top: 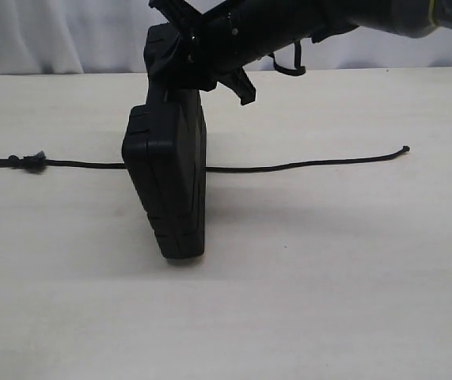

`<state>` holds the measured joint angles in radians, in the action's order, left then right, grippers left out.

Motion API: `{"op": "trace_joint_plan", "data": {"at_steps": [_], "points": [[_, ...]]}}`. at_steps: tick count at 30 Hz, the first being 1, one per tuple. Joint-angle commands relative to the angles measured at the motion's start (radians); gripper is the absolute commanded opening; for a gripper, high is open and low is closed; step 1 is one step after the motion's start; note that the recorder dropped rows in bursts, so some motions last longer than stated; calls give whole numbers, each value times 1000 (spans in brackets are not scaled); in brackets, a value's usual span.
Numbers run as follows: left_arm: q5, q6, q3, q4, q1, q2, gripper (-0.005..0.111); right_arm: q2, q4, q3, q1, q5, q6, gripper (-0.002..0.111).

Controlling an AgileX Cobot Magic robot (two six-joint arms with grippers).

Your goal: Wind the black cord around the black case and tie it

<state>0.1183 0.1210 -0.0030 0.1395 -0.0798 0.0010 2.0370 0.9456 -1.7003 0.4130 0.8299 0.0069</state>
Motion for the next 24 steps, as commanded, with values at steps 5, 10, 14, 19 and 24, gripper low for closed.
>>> {"op": "trace_joint_plan", "data": {"at_steps": [5, 10, 14, 19, 24], "points": [[-867, -555, 3, 25, 4, -1, 0, 3, -98, 15, -9, -15, -55, 4], [-809, -889, -93, 315, 4, 156, 0, -5, -127, 15, -53, 31, -74, 4], [-961, -984, -232, 667, 4, 536, 0, -5, -154, 15, -52, 35, -74, 4], [-1173, -978, -342, 945, 4, 884, 0, -5, -154, 15, -52, 35, -74, 4], [-1339, -797, -372, 966, 4, 1170, 0, -5, -154, 15, -52, 35, -74, 4]]}}
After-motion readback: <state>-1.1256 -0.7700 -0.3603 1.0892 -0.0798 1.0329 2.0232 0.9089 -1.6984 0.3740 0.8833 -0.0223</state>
